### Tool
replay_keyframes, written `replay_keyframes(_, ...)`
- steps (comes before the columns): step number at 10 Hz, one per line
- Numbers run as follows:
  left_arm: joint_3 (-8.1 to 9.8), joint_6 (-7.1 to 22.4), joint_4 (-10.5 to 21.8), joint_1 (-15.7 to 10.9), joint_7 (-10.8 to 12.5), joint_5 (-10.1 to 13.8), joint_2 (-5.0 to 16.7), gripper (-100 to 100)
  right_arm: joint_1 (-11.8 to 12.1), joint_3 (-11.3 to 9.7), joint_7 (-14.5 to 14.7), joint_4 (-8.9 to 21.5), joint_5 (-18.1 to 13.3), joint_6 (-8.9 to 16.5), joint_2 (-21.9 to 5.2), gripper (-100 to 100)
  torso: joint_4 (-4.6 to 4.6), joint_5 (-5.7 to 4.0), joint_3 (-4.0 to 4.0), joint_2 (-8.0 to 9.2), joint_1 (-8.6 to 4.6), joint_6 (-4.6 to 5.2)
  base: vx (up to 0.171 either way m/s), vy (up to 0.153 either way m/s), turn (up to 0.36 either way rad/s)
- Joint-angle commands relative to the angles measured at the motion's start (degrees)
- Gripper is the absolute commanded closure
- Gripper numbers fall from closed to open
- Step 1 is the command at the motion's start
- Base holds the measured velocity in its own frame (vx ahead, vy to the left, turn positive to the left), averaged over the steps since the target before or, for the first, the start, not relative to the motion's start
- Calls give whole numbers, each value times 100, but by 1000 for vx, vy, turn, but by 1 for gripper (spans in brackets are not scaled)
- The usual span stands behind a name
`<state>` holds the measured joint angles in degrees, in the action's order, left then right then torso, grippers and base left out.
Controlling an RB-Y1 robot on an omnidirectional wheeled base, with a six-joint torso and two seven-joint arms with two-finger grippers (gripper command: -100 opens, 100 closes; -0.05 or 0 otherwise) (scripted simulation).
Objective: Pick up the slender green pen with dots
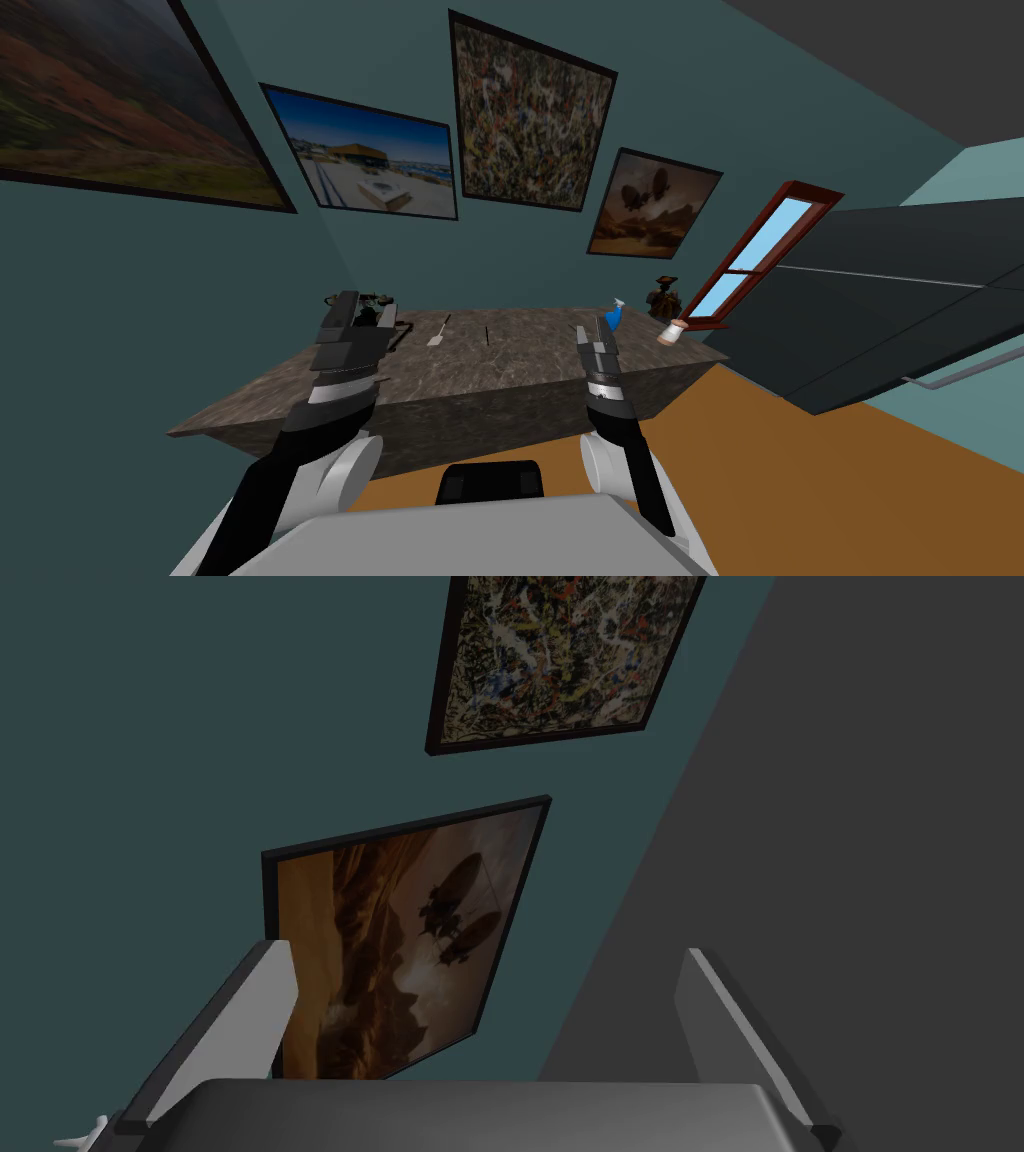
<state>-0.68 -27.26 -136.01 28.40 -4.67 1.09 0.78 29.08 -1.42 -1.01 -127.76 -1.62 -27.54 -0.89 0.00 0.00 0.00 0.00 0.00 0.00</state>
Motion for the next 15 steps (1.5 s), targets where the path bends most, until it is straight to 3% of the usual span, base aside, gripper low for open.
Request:
replay_keyframes(1,13,-19,162,-79,-49,-13,256,-100,0,0,0,0,0,0,0,0,0,0,0,0,0,0,3,-26,5)
replay_keyframes(5,59,-83,706,-348,-217,-57,624,-100,0,0,0,0,0,0,0,0,-2,-4,-4,-7,-17,0,12,-52,13)
replay_keyframes(6,59,-83,710,-348,-217,-57,624,-100,0,0,0,0,0,0,1,0,-2,-4,-4,-7,-21,0,4,-45,5)
replay_keyframes(9,107,-155,1237,-637,-399,-105,788,-100,0,0,0,0,0,0,1,0,-2,-4,-4,-6,-21,0,12,-60,13)
replay_keyframes(15,164,-241,1979,-978,-615,-162,881,-100,0,-1,0,0,0,0,1,0,-2,-6,-5,-9,-28,0,9,-57,11)
